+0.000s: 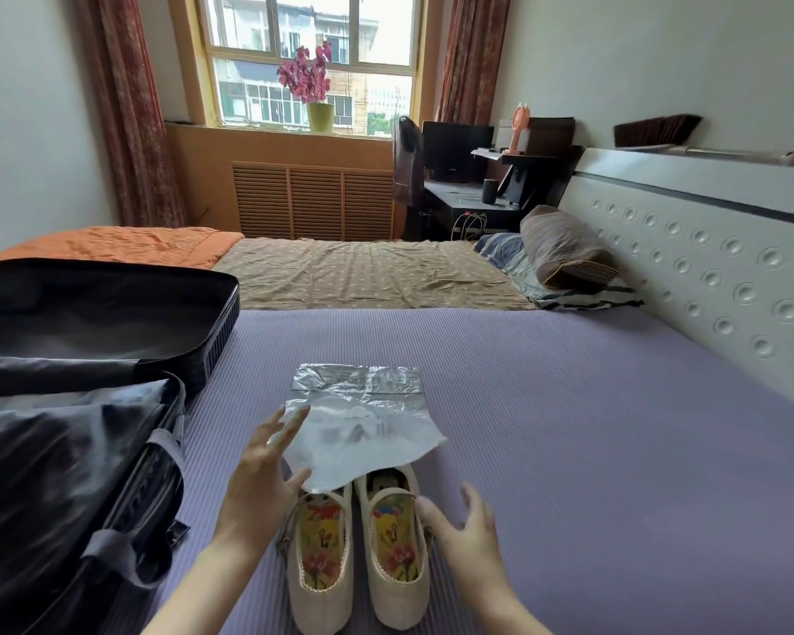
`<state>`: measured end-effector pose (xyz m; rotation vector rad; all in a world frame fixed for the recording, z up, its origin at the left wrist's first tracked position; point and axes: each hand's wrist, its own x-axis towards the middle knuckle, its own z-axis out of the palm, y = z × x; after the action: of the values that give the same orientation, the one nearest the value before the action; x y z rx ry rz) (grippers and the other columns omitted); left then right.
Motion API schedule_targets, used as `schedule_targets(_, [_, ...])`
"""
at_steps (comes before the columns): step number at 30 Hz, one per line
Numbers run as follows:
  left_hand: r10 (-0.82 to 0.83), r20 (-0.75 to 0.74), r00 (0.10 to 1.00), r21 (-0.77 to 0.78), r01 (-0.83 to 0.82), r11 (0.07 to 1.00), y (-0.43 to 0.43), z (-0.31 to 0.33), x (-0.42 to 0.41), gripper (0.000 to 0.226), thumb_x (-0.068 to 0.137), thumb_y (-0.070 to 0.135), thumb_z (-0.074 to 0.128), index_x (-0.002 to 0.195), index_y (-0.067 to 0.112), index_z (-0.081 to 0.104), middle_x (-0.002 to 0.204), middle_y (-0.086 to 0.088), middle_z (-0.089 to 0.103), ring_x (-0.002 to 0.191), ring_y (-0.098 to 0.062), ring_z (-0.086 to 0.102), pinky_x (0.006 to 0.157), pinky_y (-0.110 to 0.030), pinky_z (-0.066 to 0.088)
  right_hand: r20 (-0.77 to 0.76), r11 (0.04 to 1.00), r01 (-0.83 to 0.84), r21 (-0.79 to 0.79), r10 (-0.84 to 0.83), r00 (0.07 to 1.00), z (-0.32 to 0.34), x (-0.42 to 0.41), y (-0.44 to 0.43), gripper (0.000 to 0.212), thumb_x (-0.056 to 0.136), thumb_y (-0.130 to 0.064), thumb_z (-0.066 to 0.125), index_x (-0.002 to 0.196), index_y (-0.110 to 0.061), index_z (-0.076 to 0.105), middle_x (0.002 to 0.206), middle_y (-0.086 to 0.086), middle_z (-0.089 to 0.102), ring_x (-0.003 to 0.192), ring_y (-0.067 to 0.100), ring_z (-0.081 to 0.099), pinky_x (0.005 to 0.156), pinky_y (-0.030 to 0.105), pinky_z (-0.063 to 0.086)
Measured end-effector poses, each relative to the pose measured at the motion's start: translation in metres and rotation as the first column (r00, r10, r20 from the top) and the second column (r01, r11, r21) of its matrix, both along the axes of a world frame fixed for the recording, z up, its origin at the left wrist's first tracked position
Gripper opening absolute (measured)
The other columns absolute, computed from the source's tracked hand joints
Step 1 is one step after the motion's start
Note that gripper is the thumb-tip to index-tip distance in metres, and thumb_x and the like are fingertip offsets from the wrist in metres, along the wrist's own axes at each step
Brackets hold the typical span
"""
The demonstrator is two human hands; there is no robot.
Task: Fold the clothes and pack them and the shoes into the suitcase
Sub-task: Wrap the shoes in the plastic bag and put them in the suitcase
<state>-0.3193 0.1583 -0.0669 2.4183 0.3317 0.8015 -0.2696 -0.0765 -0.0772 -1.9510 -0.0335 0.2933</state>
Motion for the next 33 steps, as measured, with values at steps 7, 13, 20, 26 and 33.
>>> schedule_targets(7, [0.024,-0.050,0.998,0.003,-0.024,1.000,-0.016,0.004,0.011,0.096,0.069,0.009,0.081,0.142,0.029,0.022,0.133,-0.006,0.055,0.063,-0.013,0.061,0.075,-0.029,0.054,-0.173,0.996,-0.070,0.054,0.079,0.982,-0.009,-0.019,-0.004,0.063,0.070,-0.021,0.072,0.131,-0.017,0.055,0.102,-0.014,0.061,0.103,0.012,0.060,0.091,0.045,0.052])
schedule_targets(13, [0.039,-0.070,0.997,0.002,-0.039,0.999,-0.033,0.011,0.019,0.089,0.071,0.005,0.079,0.143,0.026,0.030,0.132,-0.011,0.056,0.075,-0.015,0.063,0.085,-0.037,0.055,-0.283,0.980,-0.081,0.184,0.131,0.950,0.005,-0.010,-0.036,0.040,0.082,0.003,0.055,0.120,-0.009,0.063,0.103,-0.002,0.069,0.084,0.013,0.065,0.057,0.046,0.058])
schedule_targets(20, [0.073,-0.110,0.991,0.010,-0.072,0.997,-0.049,0.011,0.030,0.087,0.074,0.003,0.076,0.144,0.024,0.030,0.123,-0.014,0.061,0.103,-0.030,0.063,0.088,-0.039,0.053,-0.301,0.943,-0.240,0.228,0.303,0.904,0.033,-0.009,-0.101,0.029,0.084,0.005,0.062,0.105,-0.013,0.072,0.095,0.003,0.075,0.089,0.015,0.071,0.060,0.038,0.057])
schedule_targets(26, [0.059,-0.105,0.993,0.037,-0.055,0.998,-0.055,0.011,0.032,0.088,0.073,0.001,0.076,0.145,0.023,0.031,0.130,-0.012,0.058,0.103,-0.031,0.063,0.087,-0.038,0.054,-0.285,0.882,-0.356,0.308,0.443,0.850,0.061,-0.013,-0.143,0.039,0.070,0.001,0.068,0.106,-0.014,0.074,0.103,0.007,0.073,0.096,0.019,0.069,0.066,0.034,0.057])
schedule_targets(33, [0.007,-0.086,0.996,0.097,0.001,0.995,-0.053,0.004,0.026,0.093,0.071,-0.001,0.077,0.145,0.027,0.027,0.142,0.000,0.047,0.097,-0.028,0.065,0.081,-0.033,0.056,-0.242,0.885,-0.288,0.365,0.389,0.889,0.077,-0.016,-0.122,0.040,0.067,-0.002,0.069,0.105,-0.013,0.073,0.101,0.005,0.073,0.081,0.013,0.068,0.056,0.034,0.054])
